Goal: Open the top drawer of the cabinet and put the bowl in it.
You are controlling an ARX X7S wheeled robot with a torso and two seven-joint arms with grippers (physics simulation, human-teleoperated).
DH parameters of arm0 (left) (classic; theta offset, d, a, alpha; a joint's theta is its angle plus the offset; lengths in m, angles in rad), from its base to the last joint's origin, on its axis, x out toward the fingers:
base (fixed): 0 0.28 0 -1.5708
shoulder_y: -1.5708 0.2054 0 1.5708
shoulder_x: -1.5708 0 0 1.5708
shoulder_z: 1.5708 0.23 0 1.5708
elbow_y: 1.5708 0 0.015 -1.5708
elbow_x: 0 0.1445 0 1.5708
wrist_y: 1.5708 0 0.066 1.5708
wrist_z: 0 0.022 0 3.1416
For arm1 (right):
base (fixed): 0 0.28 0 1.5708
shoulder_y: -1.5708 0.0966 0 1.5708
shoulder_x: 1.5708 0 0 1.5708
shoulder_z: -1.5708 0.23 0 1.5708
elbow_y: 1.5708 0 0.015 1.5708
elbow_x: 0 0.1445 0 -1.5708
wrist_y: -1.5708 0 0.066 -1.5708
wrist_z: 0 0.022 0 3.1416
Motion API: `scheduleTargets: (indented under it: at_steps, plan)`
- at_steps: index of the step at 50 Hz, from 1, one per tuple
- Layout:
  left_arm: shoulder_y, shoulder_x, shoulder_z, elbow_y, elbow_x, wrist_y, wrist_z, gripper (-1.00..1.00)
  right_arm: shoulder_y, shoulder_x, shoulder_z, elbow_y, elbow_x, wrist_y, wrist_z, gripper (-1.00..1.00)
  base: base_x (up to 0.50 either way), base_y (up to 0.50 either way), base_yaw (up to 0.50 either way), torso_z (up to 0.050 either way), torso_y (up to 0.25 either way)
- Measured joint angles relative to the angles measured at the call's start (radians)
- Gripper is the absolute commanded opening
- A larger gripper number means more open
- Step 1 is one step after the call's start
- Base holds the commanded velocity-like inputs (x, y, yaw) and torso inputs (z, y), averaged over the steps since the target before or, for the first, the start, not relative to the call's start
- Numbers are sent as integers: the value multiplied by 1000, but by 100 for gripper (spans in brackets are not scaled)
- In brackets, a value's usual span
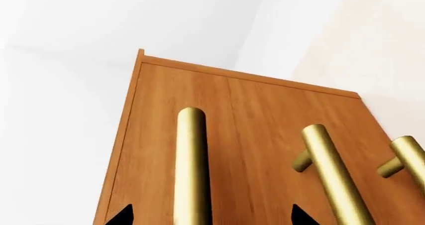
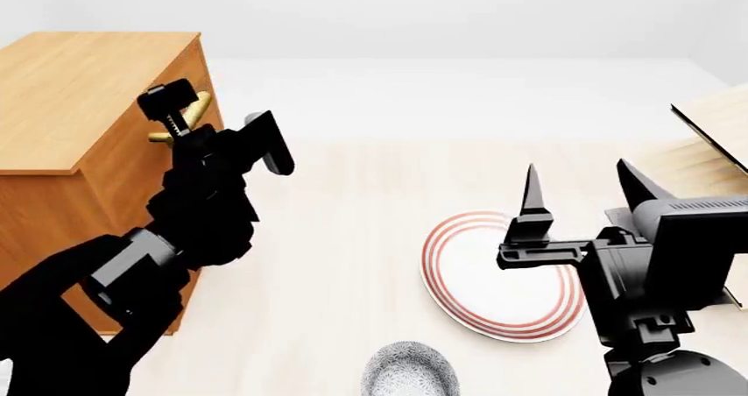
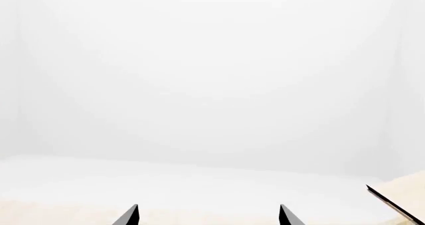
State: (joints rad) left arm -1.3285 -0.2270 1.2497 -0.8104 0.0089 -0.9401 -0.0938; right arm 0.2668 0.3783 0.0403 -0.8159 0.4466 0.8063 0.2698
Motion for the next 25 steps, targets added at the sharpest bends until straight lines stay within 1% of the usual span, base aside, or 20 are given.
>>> scheduleTargets:
  at_steps: [5, 6, 25]
  plan:
    - [-1, 4, -3, -20, 0, 5, -3, 100, -2, 1, 0, 1, 2, -3, 1, 100, 0, 0, 0, 0, 0]
    - [-2, 4, -3, -23, -1, 6, -4, -100, -3, 1, 0, 1, 2, -3, 1, 100, 0, 0, 0, 0, 0]
    - [-11, 5, -6, -36, 21, 3, -18, -100, -4, 5, 0, 3, 10, -7, 7, 100, 0, 0, 0, 0, 0]
